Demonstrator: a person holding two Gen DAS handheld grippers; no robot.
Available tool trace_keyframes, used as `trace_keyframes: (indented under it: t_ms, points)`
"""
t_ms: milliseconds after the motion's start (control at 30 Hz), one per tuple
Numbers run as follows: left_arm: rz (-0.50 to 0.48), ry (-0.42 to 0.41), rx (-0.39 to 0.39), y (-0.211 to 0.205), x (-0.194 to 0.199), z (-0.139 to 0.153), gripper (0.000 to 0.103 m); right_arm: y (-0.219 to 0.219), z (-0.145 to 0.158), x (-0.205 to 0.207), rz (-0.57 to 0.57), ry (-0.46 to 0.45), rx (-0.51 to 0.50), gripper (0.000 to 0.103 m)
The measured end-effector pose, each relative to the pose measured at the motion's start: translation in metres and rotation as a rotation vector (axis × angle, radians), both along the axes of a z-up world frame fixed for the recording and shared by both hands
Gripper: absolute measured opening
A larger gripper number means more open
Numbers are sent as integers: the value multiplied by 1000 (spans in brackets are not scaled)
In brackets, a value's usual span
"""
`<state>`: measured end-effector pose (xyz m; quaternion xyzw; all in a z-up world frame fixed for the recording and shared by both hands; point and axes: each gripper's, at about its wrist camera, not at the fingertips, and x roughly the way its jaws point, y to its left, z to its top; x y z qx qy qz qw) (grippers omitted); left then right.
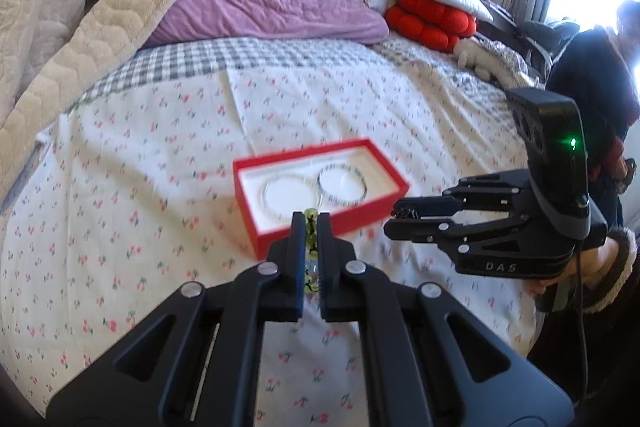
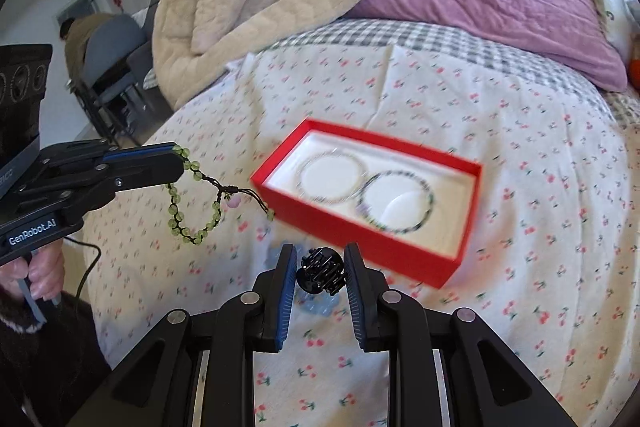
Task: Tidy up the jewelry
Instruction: 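Carry the green bracelet and black clip into the red box and release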
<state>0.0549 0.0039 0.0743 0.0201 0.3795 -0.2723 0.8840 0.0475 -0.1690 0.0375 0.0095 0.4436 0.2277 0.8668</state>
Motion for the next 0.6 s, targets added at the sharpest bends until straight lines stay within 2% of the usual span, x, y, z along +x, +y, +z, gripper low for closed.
trace_keyframes:
  t_ms: [300, 500, 600]
  points:
    - [22, -2, -79, -21, 30, 12, 6, -18, 5, 25, -79, -1, 33, 24]
    - [24, 54, -164, -39, 52, -2, 6, -27, -9, 44, -130, 32, 36, 25]
    - [37, 83, -161, -44, 61, -14, 6, -33, -17, 52, -155, 52, 39, 25]
